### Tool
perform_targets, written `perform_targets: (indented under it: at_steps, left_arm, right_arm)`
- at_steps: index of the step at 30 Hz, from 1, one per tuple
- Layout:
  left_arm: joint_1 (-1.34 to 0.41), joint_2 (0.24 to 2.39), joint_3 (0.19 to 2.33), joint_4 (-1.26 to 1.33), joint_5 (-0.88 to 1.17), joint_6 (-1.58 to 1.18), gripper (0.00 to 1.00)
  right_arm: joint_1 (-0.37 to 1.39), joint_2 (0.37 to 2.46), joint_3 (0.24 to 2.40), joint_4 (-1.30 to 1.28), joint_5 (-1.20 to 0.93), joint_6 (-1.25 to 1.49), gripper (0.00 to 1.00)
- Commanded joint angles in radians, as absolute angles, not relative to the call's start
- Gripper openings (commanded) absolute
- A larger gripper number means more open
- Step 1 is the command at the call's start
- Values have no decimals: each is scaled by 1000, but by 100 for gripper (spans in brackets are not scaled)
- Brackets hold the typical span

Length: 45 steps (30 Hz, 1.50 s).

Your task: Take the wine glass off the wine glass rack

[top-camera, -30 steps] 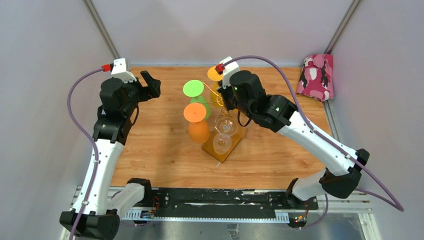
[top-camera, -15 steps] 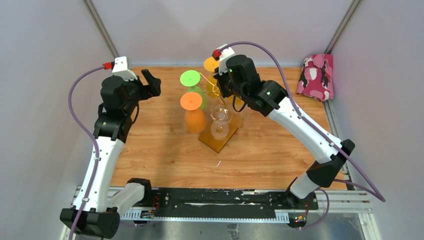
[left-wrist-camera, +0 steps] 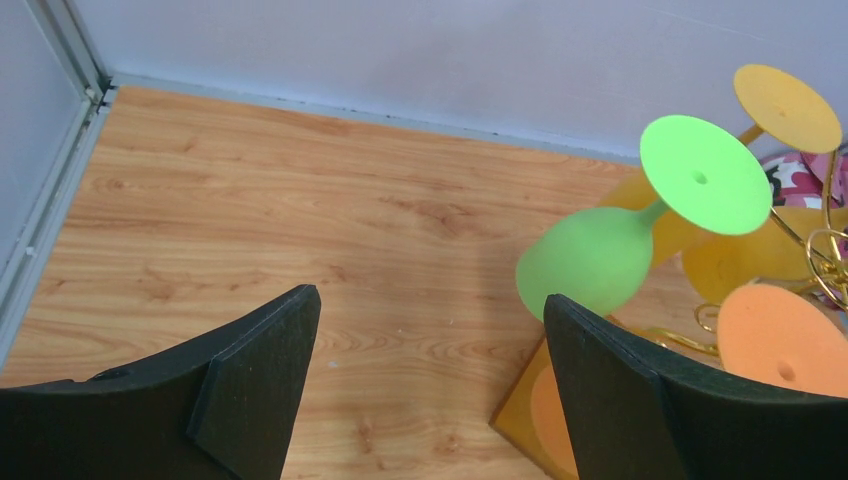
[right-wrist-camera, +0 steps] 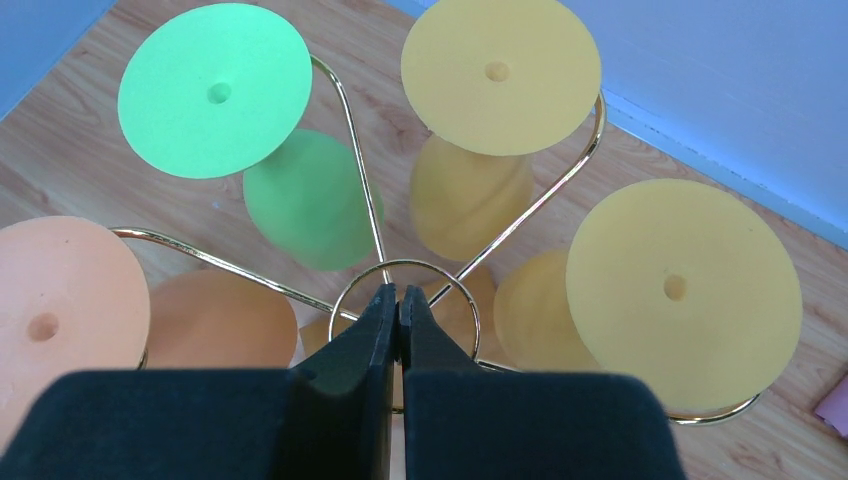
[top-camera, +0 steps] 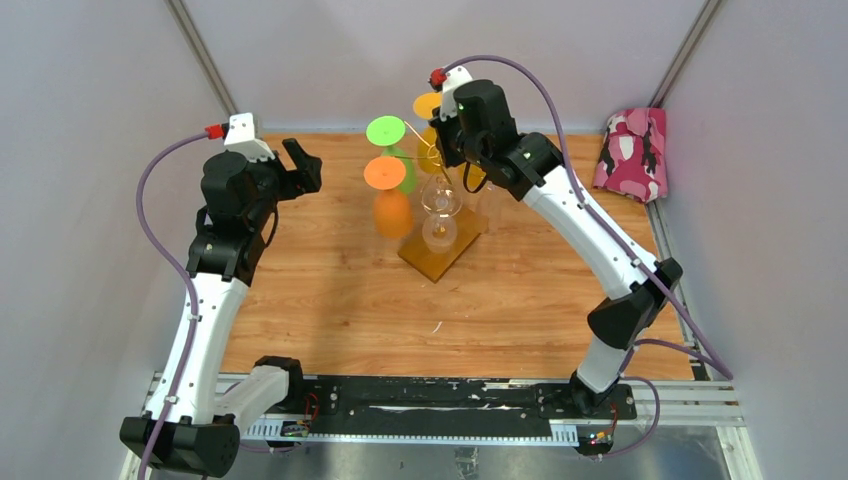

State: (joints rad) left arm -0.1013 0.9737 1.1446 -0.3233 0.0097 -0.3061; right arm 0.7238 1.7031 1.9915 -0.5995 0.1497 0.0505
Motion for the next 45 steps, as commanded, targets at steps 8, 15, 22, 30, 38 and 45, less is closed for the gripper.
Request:
perform_targets:
  at_steps: [8,15,22,30,38,45]
  left_arm:
    - [-103,985,1155,-298,7,-308,88]
    - [-103,997,1151,-288,13,-314,87]
    - [-103,1000,1143,-277,14,-314,87]
    - [-103,1014,1128,-249,30,-324,87]
    - [-103,1028,1129,-212,107,-374,86]
    - [-105,1086,1124,-95,396,-605,80]
  right_arm:
    - [623,1796,2230,-515,79,38,0]
    - [597,1874,2351,-551,57,35,0]
    - [581,1915,2368,-563,49,44,0]
    - [575,1909,2368,-553,17,54,28]
    - [574,1793,2259,-490,-55,57,67]
    - [577,1549,1976,-348,-75,83,65]
